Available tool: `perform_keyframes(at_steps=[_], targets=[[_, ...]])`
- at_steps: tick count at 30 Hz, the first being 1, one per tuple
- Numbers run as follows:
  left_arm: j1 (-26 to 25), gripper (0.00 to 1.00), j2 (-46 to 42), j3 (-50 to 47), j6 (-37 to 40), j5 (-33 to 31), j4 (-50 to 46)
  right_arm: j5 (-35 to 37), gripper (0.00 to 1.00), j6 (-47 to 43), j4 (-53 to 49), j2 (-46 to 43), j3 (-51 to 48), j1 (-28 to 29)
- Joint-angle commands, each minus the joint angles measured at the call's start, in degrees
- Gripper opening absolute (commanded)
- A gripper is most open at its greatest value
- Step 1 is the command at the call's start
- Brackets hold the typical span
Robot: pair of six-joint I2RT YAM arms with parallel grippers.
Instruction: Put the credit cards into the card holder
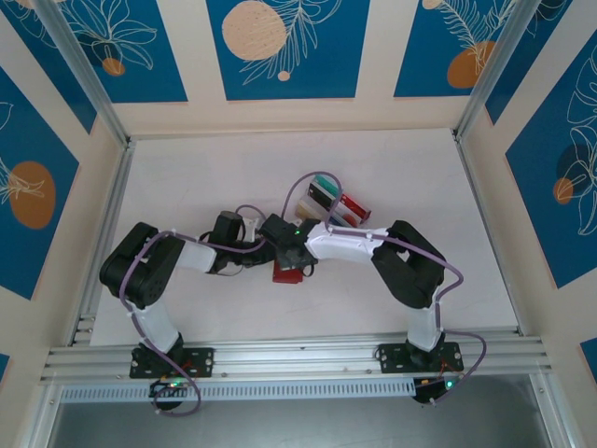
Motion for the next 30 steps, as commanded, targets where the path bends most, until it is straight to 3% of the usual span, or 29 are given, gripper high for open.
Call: perform_keyframes(at_steps=[1, 8, 12, 22, 27, 30], targets=[[-0.5, 0.00, 3.3, -2.3, 0.1, -3.6, -5.8, 1.7, 0.00, 1.0, -6.9, 0.5, -3.4, -0.4], [-0.5, 0.00, 3.8, -3.4, 0.1, -4.2, -5.4, -6.1, 0.00, 1.6, 2.4, -13.1, -12.5, -4.0], [-1.5, 0.00, 2.8, -4.2, -0.5, -3.6, -4.6, -8.3, 0.00, 3.5, 6.0, -16.4, -18.0, -6.5], [-7.8, 0.00, -1.3, -7.0, -4.6, -4.4, -1.4, -4.3, 0.01, 11.0, 9.5, -22.4, -29.1, -9.6], [-12.1, 0.00, -1.4, -6.8, -7.6, -5.1, 1.1, -0.4, 0.22, 11.3, 6.5, -22.6, -27.9, -8.5], [-12.7, 0.00, -0.9, -6.9, -8.8, -6.4, 1.8, 4.7, 0.27, 11.6, 0.8, -24.2, -25.0, -7.4]])
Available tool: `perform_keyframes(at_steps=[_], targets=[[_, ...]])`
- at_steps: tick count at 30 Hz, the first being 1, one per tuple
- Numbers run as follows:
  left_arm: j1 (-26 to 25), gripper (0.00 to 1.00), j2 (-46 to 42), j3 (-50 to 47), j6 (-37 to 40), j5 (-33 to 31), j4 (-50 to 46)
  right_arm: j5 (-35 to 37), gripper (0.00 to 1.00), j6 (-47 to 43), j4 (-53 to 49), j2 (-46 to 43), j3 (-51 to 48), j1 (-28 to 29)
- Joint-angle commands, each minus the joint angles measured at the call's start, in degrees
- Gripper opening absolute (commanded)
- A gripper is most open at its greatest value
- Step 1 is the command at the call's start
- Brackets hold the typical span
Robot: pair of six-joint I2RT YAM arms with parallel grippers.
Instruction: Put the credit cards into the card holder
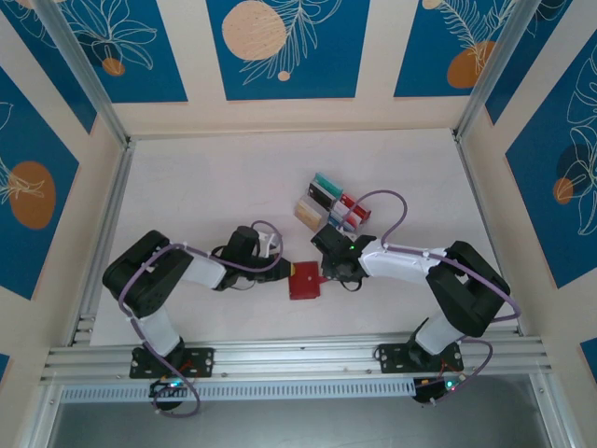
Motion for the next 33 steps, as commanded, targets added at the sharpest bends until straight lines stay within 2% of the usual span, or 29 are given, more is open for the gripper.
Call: perform_keyframes(at_steps=[1, 4, 6, 8, 9, 12, 16, 23, 29, 33], targets=[[-1.7, 0.00, 1.4, -2.3, -2.2, -2.8, -4.5, 8.8, 0.30, 1.6, -8.5, -3.1, 3.8, 1.7], [-1.7, 0.00, 1.7, -2.5, -2.3, -3.3, -4.6, 14.2, 0.36, 0.5, -14.1, -5.1, 8.0, 5.0], [-1.9, 0.00, 1.9, -2.7, -2.4, -3.7, -4.5, 12.9, 0.35, -2.0, -14.8, -4.9, 11.0, 6.5], [-2.0, 0.00, 2.3, -2.9, -2.5, -4.0, -4.1, 7.8, 0.25, -5.0, -12.9, -3.7, 13.6, 7.2], [-2.0, 0.00, 2.4, -3.0, -2.7, -4.0, -3.8, 3.0, 0.23, -6.8, -10.4, -3.0, 14.2, 7.2], [-2.0, 0.00, 2.8, -3.0, -3.1, -4.2, -3.2, -9.4, 0.22, -8.4, -3.4, -0.1, 14.9, 6.3], [-2.2, 0.00, 3.3, -2.9, -3.2, -4.5, -3.0, -17.5, 0.19, -4.9, 3.3, 3.0, 11.9, 3.0], [-2.2, 0.00, 3.4, -2.9, -2.6, -4.7, -3.7, -18.1, 0.31, -2.0, 6.6, 2.9, 2.9, -1.8], [-2.2, 0.00, 3.6, -3.3, -2.0, -5.0, -4.2, -20.5, 0.38, -1.5, 8.8, 3.1, -0.8, -2.7], [-2.2, 0.00, 3.8, -3.6, -2.0, -5.3, -4.1, -23.0, 0.37, -2.3, 11.7, 3.2, -1.1, -2.7]])
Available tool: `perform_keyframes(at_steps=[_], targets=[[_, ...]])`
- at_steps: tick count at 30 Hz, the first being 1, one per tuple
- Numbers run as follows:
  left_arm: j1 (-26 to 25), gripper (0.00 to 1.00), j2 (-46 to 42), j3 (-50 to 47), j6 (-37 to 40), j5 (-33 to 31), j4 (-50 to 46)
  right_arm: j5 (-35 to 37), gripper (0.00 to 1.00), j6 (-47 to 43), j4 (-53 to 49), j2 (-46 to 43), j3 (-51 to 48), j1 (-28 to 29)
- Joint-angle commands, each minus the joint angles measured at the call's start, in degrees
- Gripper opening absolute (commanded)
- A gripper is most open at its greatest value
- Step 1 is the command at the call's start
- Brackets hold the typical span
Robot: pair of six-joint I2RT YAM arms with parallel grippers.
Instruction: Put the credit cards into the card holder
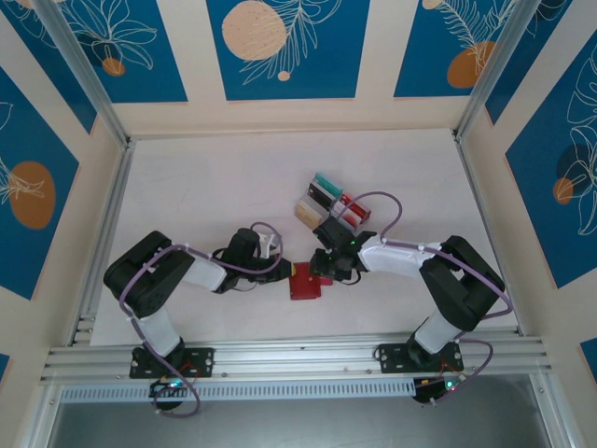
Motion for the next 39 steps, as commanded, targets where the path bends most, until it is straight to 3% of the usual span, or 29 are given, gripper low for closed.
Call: perform_keyframes(at_steps=[1, 10, 20, 24, 28, 32, 39], targets=[[-1.5, 0.00, 3.8, -2.4, 0.9, -3.7, -6.9, -6.3, 0.37, -0.1, 4.1, 0.1, -1.6, 0.4], [-1.7, 0.00, 6.4, -3.7, -0.3, -3.4, -3.3, -13.4, 0.26, -0.1, 10.4, -1.3, -2.6, -1.2], [-2.1, 0.00, 7.4, -3.7, 0.5, -5.4, -4.5, -2.9, 0.20, -2.4, -2.0, -5.0, 2.6, 2.3], [-2.6, 0.00, 6.9, -3.4, 1.2, -6.7, -6.2, -2.0, 0.20, -3.3, -3.8, -4.3, 4.8, 3.2], [-3.0, 0.00, 6.4, -3.4, 1.6, -7.9, -7.1, -0.1, 0.12, -4.0, -6.0, -2.5, 7.4, 4.4], [-3.6, 0.00, 6.3, -3.4, 1.5, -8.5, -7.5, -1.3, 0.12, -4.5, -4.6, -1.4, 8.6, 5.4], [-3.9, 0.00, 5.7, -3.2, 0.4, -8.4, -6.5, -5.9, 0.20, -3.5, 0.0, 1.0, 8.1, 5.1]])
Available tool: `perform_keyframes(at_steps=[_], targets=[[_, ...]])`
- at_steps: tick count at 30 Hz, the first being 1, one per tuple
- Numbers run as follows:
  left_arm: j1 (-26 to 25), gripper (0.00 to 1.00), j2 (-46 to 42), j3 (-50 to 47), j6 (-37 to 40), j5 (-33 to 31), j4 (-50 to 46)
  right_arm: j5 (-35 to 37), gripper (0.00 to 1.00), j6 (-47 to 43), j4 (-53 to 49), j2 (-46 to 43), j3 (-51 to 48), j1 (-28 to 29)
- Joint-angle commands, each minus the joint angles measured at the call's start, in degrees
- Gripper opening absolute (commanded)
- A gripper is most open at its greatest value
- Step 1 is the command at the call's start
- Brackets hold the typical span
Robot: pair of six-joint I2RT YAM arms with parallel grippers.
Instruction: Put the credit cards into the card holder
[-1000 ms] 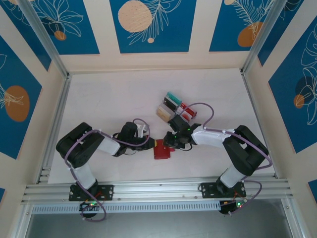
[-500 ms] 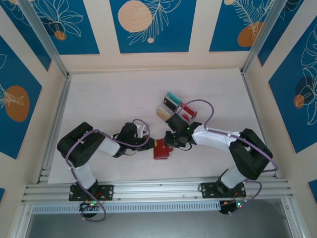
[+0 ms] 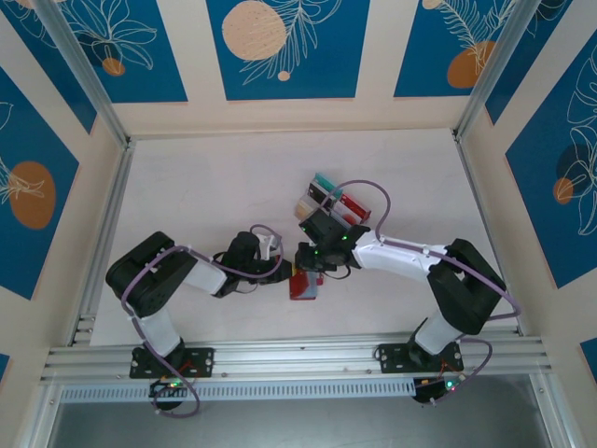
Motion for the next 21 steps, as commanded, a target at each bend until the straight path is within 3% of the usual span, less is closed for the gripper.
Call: perform_keyframes(at_steps=[1, 7, 12, 17, 21], targets=[[-2.6, 0.00, 4.1, -1.4, 0.7, -5.7, -11.4, -4.2, 0.20, 0.2, 2.0, 2.5, 0.4, 0.4], [-2.6, 0.00, 2.0, -1.5, 0.3, -5.6, -12.1, -1.6, 0.14, 1.3, -1.4, 3.4, 0.5, 0.3], [-2.3, 0.00, -0.7, -1.1, 0.6, -4.4, -14.0, 3.6, 0.00, 1.0, -7.2, 0.4, 0.5, 0.1], [0.0, 0.04, -8.1, -0.7, 0.5, -0.9, -17.4, 15.7, 0.00, 0.0, -18.3, -2.1, 3.7, 1.6], [2.1, 0.15, -13.6, 0.6, 3.4, -1.4, -26.1, 26.0, 0.00, -0.2, -27.3, 0.9, 10.3, 6.0]])
